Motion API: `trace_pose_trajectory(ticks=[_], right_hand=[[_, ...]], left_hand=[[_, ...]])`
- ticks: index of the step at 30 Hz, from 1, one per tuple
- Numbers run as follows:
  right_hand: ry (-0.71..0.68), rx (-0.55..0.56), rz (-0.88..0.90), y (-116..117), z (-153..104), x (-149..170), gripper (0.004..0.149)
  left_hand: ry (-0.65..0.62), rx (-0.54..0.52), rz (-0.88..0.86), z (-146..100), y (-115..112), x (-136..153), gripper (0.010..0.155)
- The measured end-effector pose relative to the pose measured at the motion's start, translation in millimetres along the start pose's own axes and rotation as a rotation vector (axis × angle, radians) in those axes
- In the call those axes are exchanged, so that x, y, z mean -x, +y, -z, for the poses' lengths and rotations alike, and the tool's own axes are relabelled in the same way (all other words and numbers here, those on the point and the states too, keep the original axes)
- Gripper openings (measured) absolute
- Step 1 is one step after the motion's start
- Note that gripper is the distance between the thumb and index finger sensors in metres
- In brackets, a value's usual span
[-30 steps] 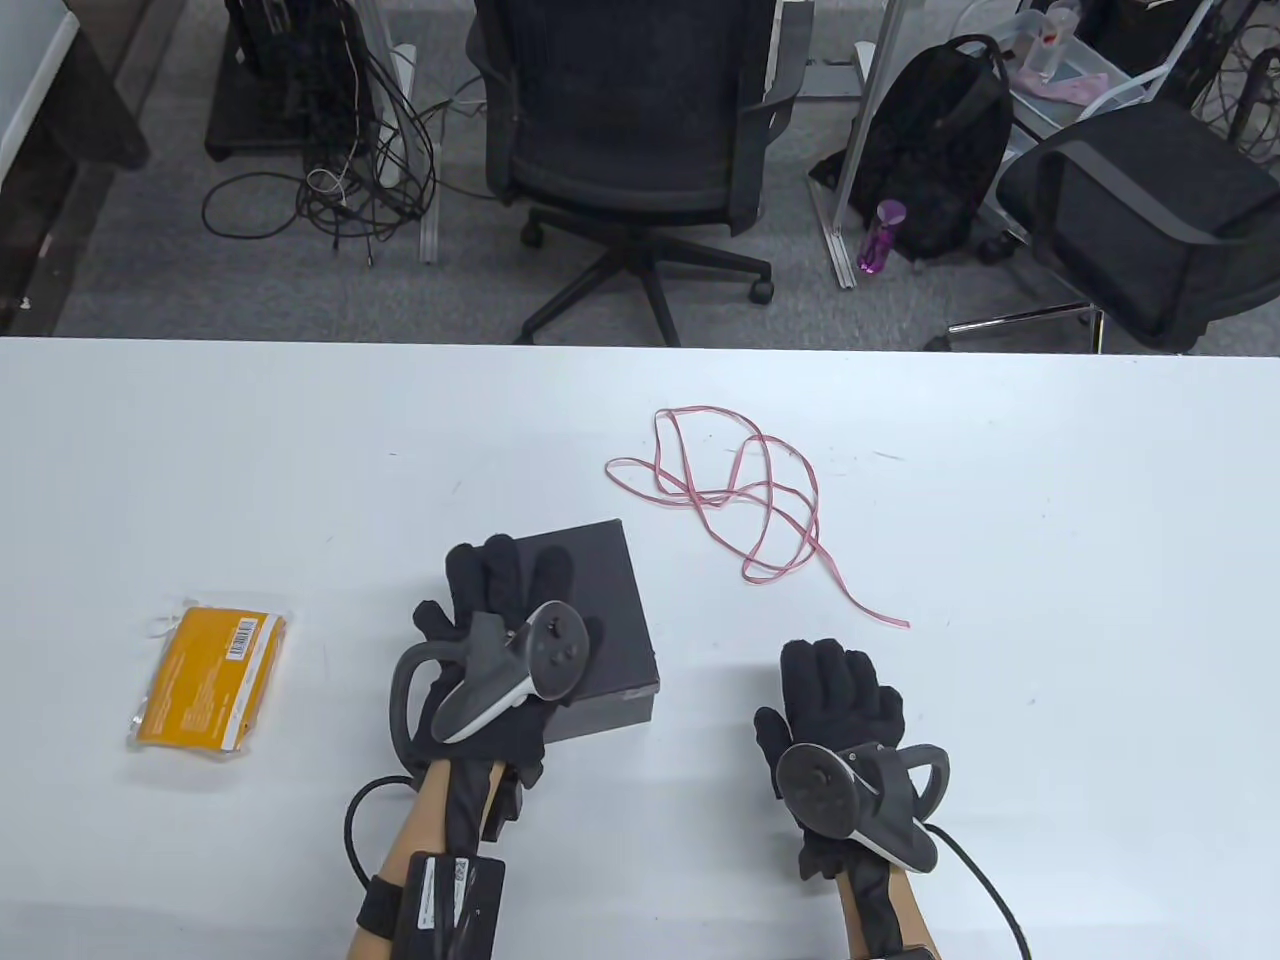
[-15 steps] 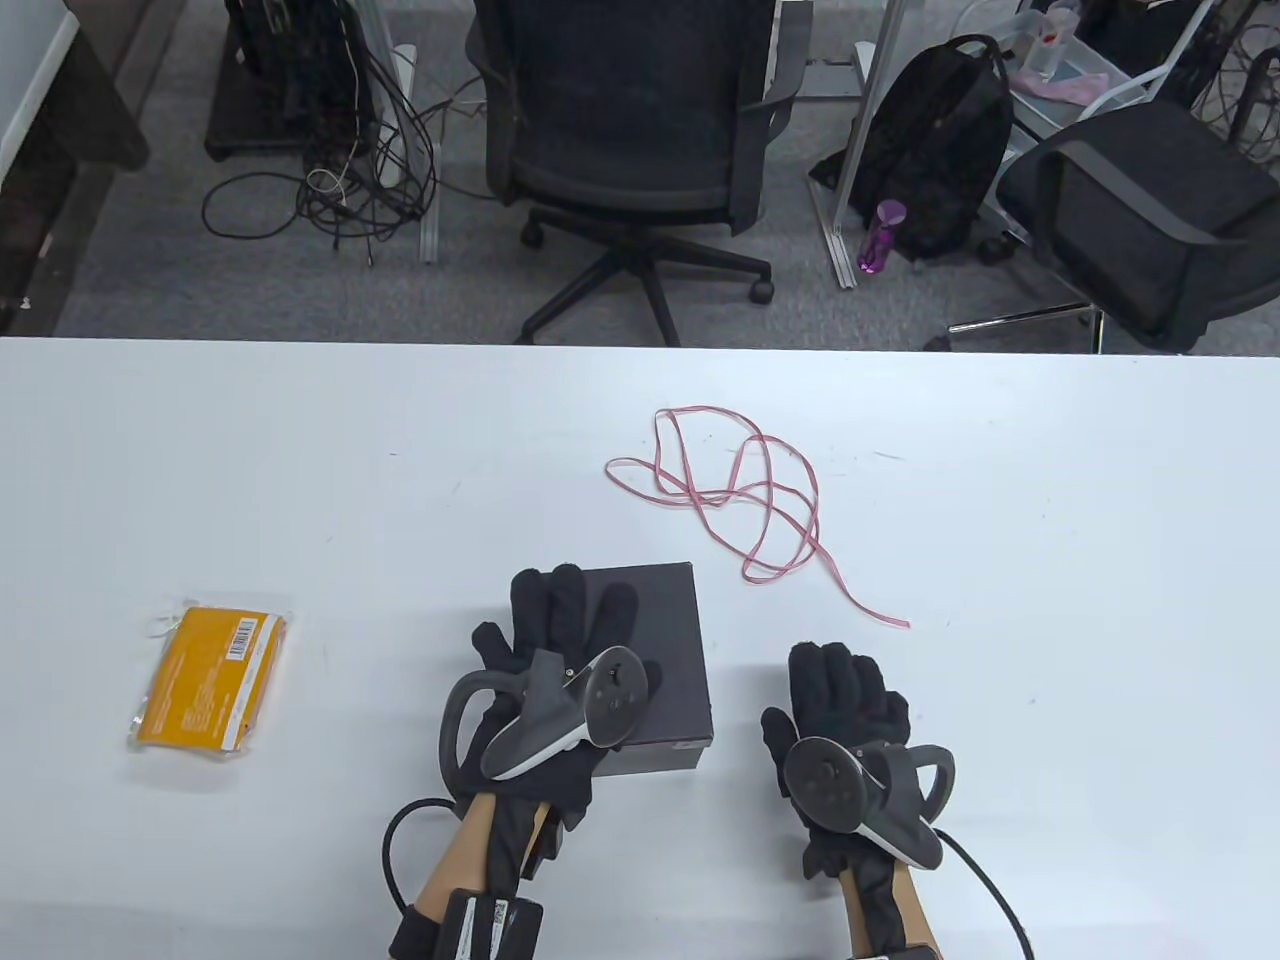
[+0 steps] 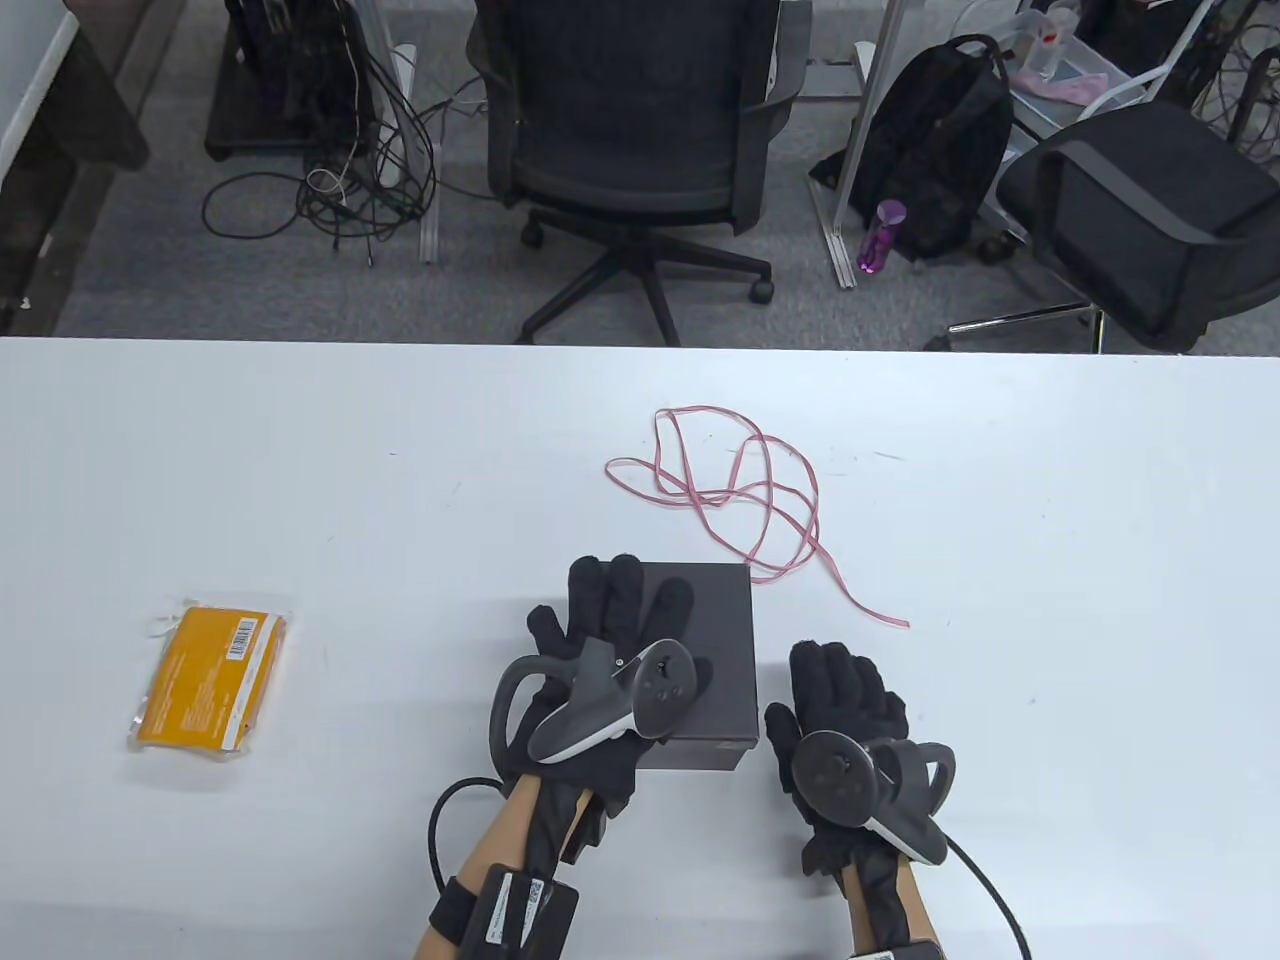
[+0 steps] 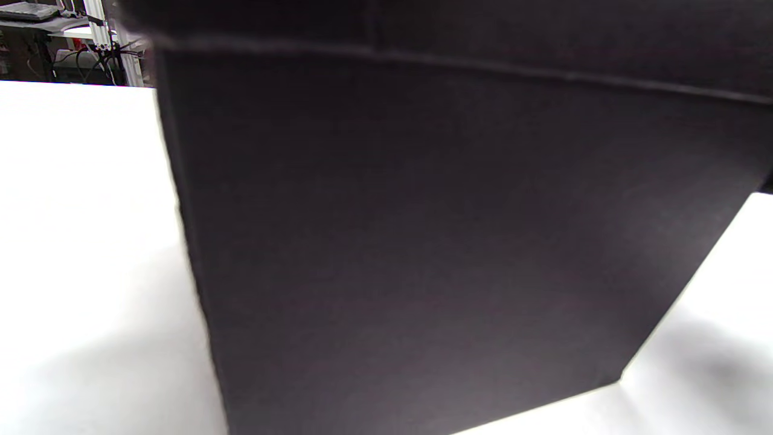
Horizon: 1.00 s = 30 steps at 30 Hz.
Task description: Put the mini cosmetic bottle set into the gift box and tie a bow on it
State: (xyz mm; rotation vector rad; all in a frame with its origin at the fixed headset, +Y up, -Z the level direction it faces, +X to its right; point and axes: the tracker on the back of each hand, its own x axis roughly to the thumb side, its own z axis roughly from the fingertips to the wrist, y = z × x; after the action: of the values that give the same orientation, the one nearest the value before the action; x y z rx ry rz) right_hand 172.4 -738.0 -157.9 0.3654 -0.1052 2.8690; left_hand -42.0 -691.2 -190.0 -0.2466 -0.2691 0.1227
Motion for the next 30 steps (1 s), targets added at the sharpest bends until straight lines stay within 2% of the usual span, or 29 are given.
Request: trace_pose_trajectory(ticks=[2,6,10,13,15,17,19,21,26,30], right_hand=[[-0.001,-0.018,0.033,4,0,2,0.063],[0.01,0.021,0.109,1,0,6,0.06],[0.024,0.087,0.321,-2,0,10,0.057],[0.052,0.07,0.566,4,1,11,0.057],[0.057,0.014,0.775,11,1,12,0.059],[0.064,-0.062,0.937,18,2,12,0.061],[0.066,-0.089,1.019,23,2,14,0.062],[0.058,-0.103,1.046,26,2,15,0.062],[0.013,-0.177,1.109,32,2,9,0.062],[0.014,-0.183,1.144,33,2,9,0.06]], left_hand=[[-0.014,-0.069,-0.051,-4,3,6,0.077],[-0.052,-0.239,-0.221,-29,10,30,0.073],[-0.028,-0.303,-0.402,-49,-9,67,0.071],[-0.029,-0.287,-0.598,-52,-31,89,0.073],[-0.03,-0.224,-0.797,-52,-51,100,0.072],[-0.034,-0.203,-1.006,-51,-66,105,0.07],[-0.047,-0.171,-1.133,-50,-77,106,0.067],[-0.054,-0.133,-1.177,-50,-83,105,0.066],[-0.07,-0.116,-1.214,-50,-89,100,0.064],[-0.09,-0.094,-1.226,-50,-89,96,0.064]])
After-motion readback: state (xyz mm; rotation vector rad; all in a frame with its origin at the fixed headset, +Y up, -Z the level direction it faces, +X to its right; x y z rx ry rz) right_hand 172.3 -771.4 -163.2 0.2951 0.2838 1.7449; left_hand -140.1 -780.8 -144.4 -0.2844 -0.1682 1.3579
